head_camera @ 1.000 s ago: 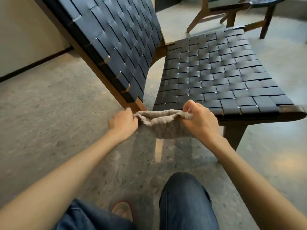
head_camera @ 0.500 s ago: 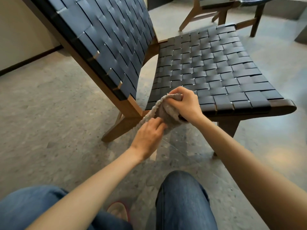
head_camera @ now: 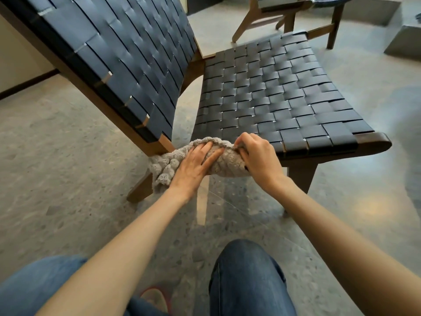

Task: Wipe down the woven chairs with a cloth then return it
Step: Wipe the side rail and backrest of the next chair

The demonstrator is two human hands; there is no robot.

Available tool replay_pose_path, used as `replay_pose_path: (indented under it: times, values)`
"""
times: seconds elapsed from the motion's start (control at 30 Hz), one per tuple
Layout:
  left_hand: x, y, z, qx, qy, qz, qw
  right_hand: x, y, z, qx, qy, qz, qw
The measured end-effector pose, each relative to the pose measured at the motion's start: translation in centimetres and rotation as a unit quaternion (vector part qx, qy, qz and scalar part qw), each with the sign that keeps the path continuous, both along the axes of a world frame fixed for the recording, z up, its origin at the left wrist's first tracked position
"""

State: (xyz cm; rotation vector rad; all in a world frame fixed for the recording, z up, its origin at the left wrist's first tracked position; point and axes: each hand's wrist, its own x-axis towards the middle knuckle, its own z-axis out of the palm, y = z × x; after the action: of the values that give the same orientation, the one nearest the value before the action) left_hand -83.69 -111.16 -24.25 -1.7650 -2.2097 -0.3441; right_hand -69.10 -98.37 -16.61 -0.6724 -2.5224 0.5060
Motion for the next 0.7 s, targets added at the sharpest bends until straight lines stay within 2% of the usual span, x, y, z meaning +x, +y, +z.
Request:
replay_pose_path:
  times: [0.2, 0.4, 0.57, 0.7]
  values:
    - [0.8, 2.2, 0.0, 0.018, 0.053, -0.058, 0.997, 3.2, 1.3, 0.4, 0.027, 0.015, -0.022, 0.999]
    - [5.1, 7.7, 2.0, 0.054, 0.135, -0.128, 0.981, 8.8, 4.5, 1.3, 0.008, 0.093, -0.154, 0.984]
    - [10.3, 13.1, 3.9, 0.093, 0.174, -0.168, 0.966, 14.1, 6.8, 2.4, 0.043, 0.126, -0.320, 0.938]
    - [14.2, 17.1, 5.4, 0.112, 0.179, -0.206, 0.956, 17.0, 8.9, 2.9, 0.001, 0.203, -0.394, 0.896]
